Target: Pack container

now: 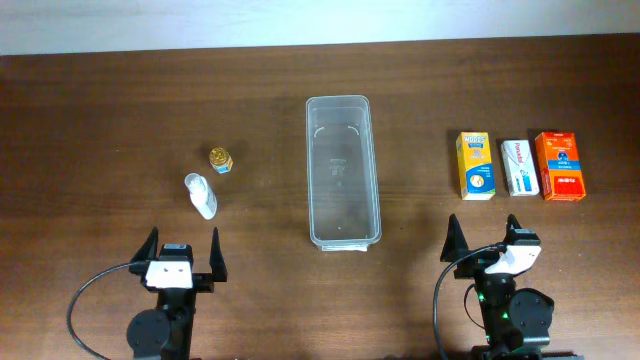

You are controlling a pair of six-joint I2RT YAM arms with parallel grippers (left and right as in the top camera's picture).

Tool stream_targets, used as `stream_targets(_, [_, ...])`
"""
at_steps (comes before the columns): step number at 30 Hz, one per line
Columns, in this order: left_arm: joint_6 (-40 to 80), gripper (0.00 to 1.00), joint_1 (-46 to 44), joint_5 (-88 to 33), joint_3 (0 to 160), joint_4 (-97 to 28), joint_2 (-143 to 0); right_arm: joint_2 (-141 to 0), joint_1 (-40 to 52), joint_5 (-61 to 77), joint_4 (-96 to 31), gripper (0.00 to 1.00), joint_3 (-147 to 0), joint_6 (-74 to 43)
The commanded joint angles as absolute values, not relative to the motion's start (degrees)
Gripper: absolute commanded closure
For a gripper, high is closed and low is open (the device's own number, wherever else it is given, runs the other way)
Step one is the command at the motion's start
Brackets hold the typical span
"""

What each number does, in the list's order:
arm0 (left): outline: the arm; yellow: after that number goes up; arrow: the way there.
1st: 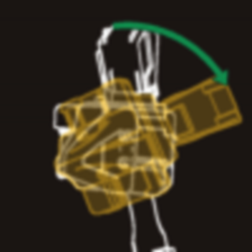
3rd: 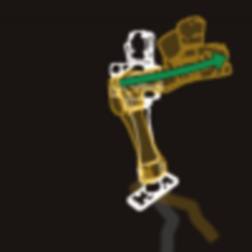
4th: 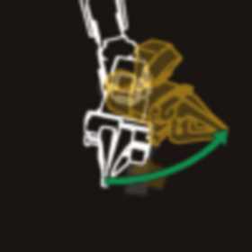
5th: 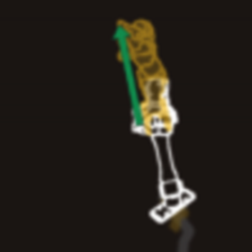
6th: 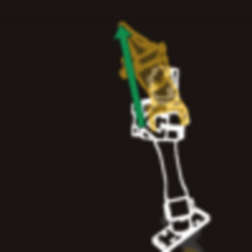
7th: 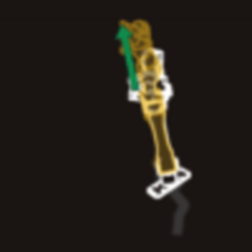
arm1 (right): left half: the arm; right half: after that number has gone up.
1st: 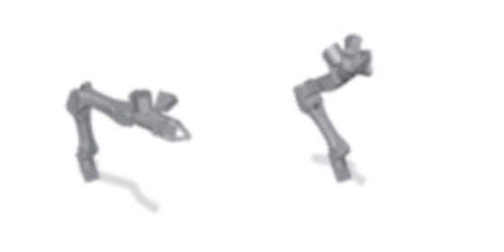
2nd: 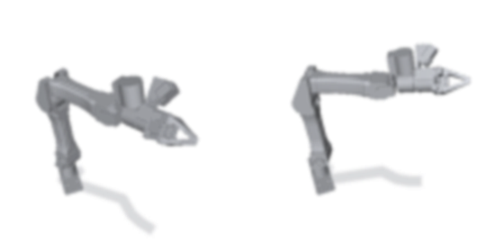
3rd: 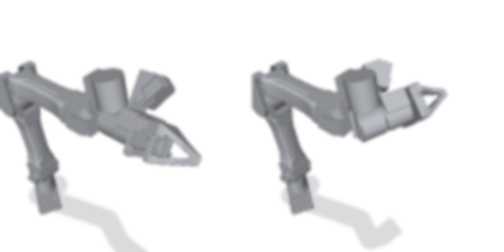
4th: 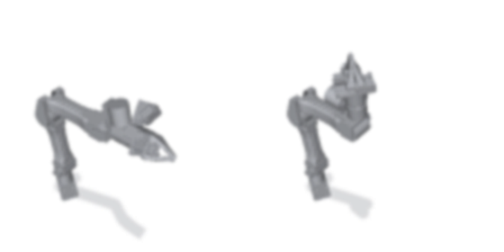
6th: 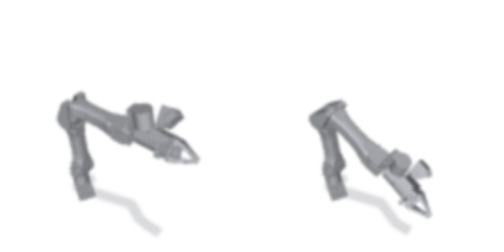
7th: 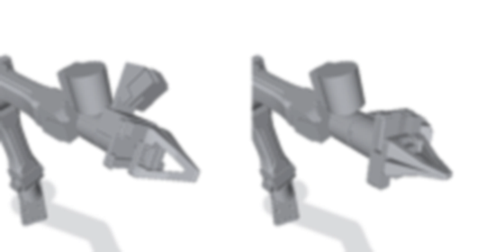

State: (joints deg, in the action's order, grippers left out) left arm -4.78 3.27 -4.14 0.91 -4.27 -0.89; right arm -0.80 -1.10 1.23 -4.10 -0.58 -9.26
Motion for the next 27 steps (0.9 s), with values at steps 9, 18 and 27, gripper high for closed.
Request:
stream_targets(9, [-5.5,0.01,3.53,-4.93,0.51,-4.16,-0.38,-0.19,-1.48,1.74,-4.32,0.02,-0.32,-9.67])
stream_targets(18, [-5.5,0.01,3.53,-4.93,0.51,-4.16,-0.38,-0.19,-1.48,1.76,-4.1,0.02,-0.32,-9.69])
stream_targets(27, [-5.5,0.01,3.53,-4.93,0.51,-4.16,-0.38,-0.19,-1.52,8.86,4.4,0.02,-0.34,-9.23])
